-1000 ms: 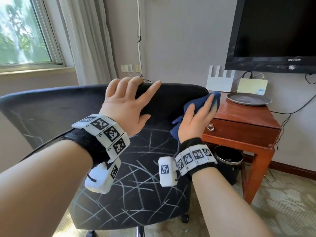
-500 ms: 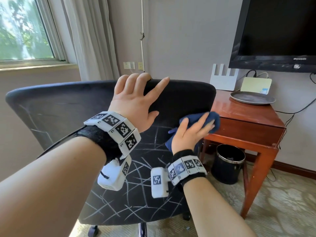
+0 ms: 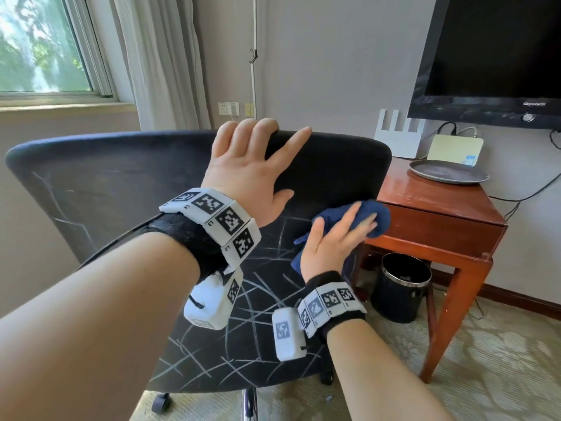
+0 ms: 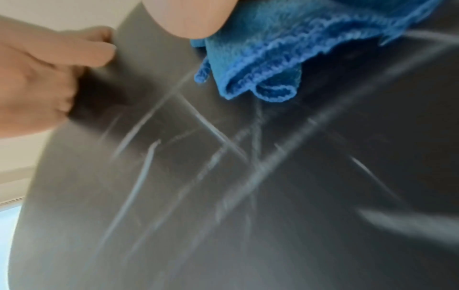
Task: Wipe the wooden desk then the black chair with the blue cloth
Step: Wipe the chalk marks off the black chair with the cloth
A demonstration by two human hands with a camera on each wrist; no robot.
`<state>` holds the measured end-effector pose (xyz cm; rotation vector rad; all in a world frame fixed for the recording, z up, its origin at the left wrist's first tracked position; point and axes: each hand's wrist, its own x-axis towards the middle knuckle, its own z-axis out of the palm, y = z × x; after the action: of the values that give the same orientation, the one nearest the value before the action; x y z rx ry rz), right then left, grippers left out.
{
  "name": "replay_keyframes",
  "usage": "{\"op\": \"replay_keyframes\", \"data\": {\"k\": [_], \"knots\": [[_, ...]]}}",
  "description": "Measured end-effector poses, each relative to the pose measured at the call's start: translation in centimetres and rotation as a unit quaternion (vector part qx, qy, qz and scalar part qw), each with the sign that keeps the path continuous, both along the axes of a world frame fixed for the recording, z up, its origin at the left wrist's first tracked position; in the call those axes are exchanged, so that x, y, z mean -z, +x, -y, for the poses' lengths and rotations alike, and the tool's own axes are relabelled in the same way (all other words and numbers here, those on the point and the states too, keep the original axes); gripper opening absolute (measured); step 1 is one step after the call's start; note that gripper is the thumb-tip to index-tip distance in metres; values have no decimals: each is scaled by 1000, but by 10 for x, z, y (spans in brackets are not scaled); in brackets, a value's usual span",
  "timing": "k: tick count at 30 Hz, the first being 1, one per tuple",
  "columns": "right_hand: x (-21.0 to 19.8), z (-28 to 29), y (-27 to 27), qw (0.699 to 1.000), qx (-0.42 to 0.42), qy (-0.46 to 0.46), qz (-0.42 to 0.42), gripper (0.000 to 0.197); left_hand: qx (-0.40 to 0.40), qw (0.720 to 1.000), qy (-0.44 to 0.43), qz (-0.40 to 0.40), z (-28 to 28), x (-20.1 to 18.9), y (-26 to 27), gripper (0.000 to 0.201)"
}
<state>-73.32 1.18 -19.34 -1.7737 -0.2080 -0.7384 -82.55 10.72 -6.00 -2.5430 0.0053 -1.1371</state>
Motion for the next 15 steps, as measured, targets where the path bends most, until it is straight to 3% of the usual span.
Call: {"op": "replay_keyframes", "data": {"k": [5,9,12,15], "knots": [[-34,19,24,994,26,17,108,70,14,1000,18,9,-4,0,1,83],[-2,26,30,998,7,51,44,69,14,1000,14,10,-3,1,3,83],[26,17,20,999,2,-35,12,70,10,1000,4,14,-1,2,2,80],[26,6,8,985,-2,-133,110,69,12,1000,-8,20,-1,2,2,79]]}}
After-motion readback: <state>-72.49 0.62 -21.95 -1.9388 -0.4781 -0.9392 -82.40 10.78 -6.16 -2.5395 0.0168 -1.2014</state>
